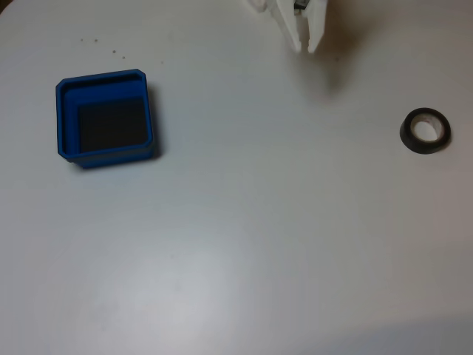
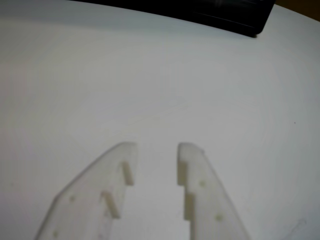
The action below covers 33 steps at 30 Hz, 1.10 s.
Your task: Pick the black tape roll and drop it in the blue box
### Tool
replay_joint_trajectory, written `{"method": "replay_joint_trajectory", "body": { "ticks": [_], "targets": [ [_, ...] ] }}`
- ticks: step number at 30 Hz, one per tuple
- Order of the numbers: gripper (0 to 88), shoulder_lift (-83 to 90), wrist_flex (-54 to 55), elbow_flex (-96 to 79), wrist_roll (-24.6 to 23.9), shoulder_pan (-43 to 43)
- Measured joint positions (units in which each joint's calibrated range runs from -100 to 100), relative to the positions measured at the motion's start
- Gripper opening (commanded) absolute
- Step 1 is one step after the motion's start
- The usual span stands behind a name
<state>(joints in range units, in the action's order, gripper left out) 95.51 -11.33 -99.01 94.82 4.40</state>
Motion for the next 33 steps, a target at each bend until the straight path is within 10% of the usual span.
{"method": "replay_joint_trajectory", "body": {
  "ticks": [33],
  "targets": [
    [1.6,-10.3,0.0,2.0,-0.1,-7.8]
  ]
}}
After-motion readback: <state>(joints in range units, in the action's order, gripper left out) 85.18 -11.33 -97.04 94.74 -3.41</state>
